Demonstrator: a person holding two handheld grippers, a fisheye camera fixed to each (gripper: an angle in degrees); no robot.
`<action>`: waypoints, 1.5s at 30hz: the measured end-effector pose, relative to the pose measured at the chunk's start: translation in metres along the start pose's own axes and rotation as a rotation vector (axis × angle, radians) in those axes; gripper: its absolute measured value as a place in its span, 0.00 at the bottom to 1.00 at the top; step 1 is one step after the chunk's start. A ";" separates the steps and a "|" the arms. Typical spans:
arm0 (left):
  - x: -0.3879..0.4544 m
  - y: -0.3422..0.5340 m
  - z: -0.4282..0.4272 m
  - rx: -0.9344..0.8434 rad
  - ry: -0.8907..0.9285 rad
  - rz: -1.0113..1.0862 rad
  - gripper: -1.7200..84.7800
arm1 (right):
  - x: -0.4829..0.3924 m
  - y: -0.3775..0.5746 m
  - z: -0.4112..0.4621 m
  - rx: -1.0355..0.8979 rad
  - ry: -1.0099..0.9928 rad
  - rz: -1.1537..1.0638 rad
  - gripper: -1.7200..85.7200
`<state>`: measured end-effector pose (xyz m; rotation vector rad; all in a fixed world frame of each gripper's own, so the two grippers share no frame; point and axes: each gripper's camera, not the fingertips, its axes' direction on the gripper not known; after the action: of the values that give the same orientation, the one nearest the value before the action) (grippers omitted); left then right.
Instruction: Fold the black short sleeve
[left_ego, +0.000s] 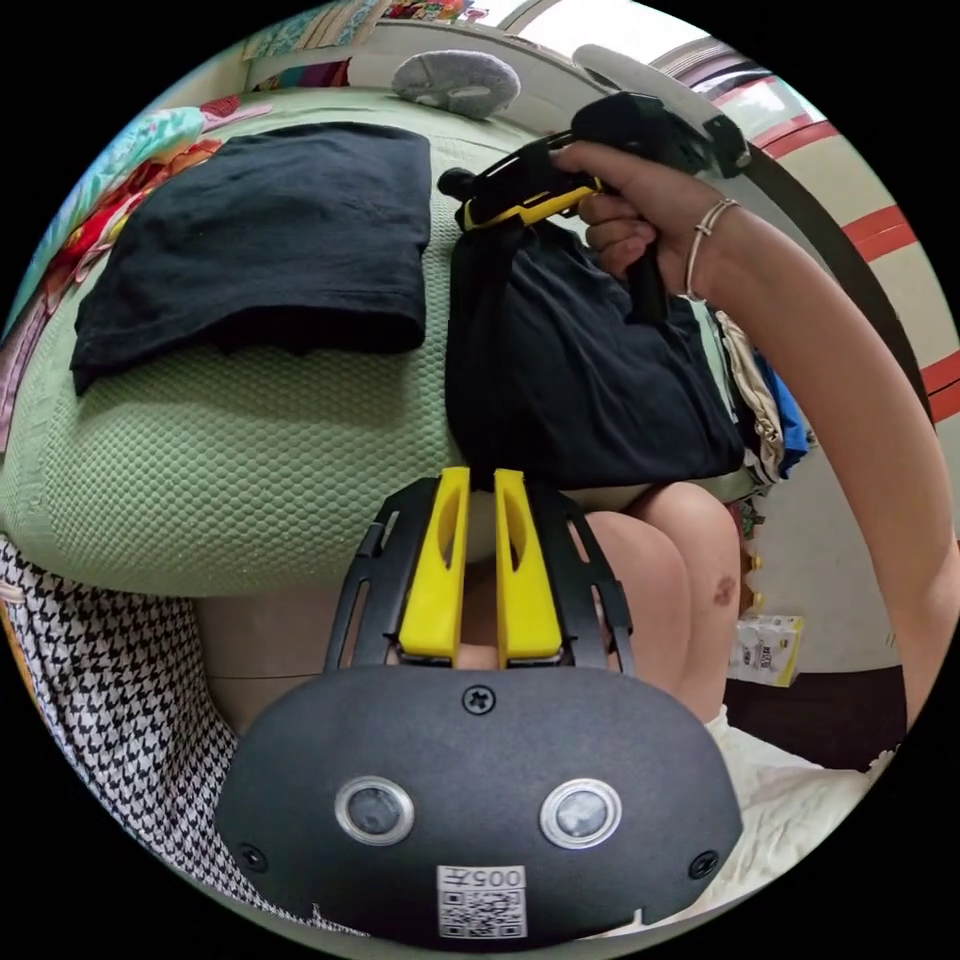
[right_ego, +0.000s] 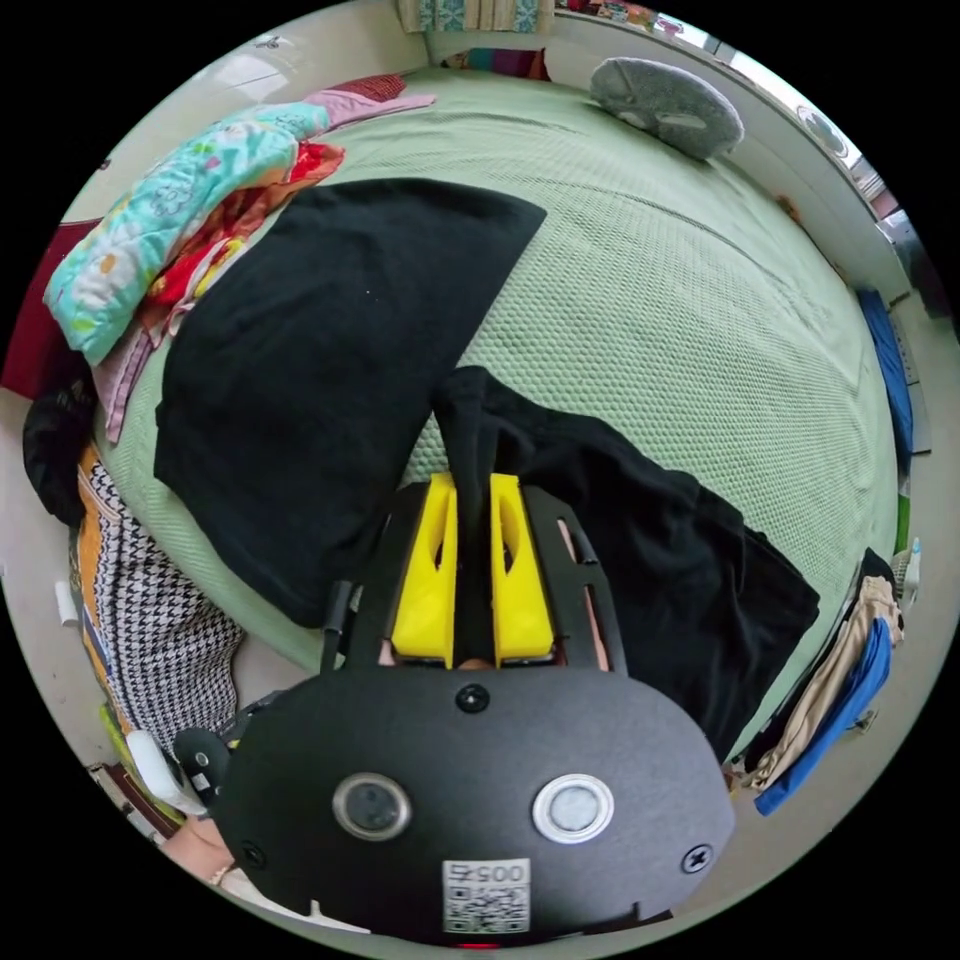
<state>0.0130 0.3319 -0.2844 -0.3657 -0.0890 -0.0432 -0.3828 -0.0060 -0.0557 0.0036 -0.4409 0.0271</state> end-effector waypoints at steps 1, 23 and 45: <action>0.008 0.002 -0.004 0.011 0.005 0.007 0.08 | 0.006 0.002 -0.008 0.010 -0.023 0.007 0.03; 0.309 0.015 0.008 0.066 0.136 0.406 0.08 | 0.232 0.143 -0.152 0.187 -0.147 0.141 0.03; 0.415 0.005 0.148 -0.041 0.121 0.480 0.12 | 0.371 0.268 -0.140 0.290 -0.097 0.275 0.11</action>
<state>0.4146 0.3792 -0.1089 -0.4169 0.1205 0.4070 0.0050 0.2730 -0.0246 0.2303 -0.5290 0.3621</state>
